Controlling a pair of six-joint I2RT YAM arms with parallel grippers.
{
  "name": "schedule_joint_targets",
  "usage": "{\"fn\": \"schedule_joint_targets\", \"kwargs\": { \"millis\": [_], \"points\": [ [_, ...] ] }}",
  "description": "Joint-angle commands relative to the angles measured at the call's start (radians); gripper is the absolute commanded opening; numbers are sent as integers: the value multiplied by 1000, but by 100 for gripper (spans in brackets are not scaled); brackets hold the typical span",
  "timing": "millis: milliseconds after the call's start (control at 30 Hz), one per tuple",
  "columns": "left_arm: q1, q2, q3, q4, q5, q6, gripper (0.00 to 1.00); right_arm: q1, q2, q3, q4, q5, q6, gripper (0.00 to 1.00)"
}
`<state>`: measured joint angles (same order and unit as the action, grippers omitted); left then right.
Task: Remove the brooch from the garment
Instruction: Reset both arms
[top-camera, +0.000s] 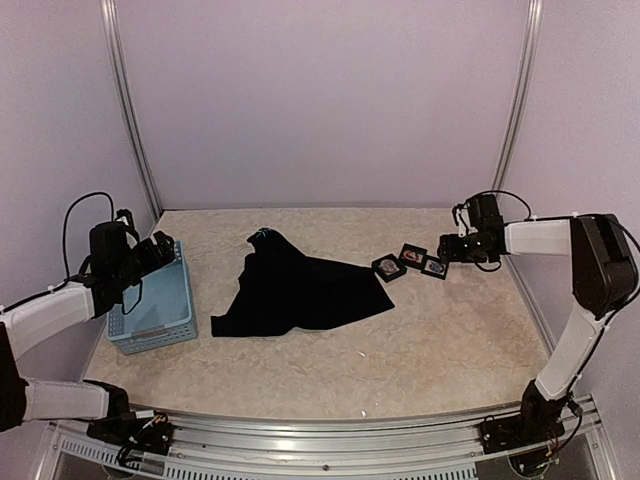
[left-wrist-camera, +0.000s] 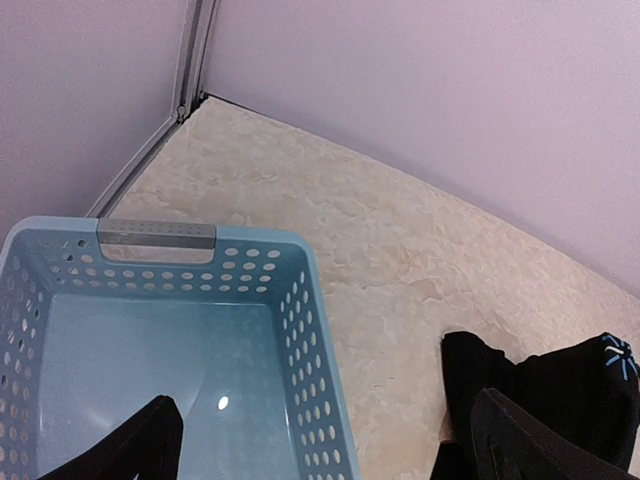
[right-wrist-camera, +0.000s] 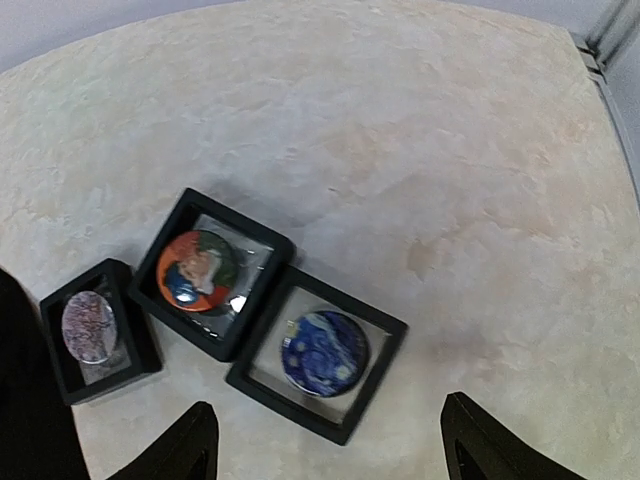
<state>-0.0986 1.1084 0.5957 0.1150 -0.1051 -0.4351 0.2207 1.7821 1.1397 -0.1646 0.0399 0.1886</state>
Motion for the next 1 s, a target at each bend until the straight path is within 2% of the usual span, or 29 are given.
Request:
{"fn": "schedule_joint_targets", "kwargs": {
  "millis": [0, 100, 233, 467, 700, 967],
  "points": [
    [19, -60, -66, 80, -54, 63, 99, -102, -152, -146, 176, -34, 54, 78],
    [19, -111, -86, 70, -91, 93, 99, -149, -253, -276, 298, -12, 28, 78],
    [19, -188, -118, 53, -132, 129, 99, -152, -375, -427, 455, 5, -59, 79],
    [17, -259, -169, -31, -223, 90, 99, -152, -535, -681, 732, -23, -104, 79],
    [14, -317, -252, 17, -220, 41, 99, -152, -549, -733, 761, -36, -105, 79],
    [9, -317, -262, -23, -243, 26, 99, -152, -550, -733, 758, -36, -103, 80]
  ]
}}
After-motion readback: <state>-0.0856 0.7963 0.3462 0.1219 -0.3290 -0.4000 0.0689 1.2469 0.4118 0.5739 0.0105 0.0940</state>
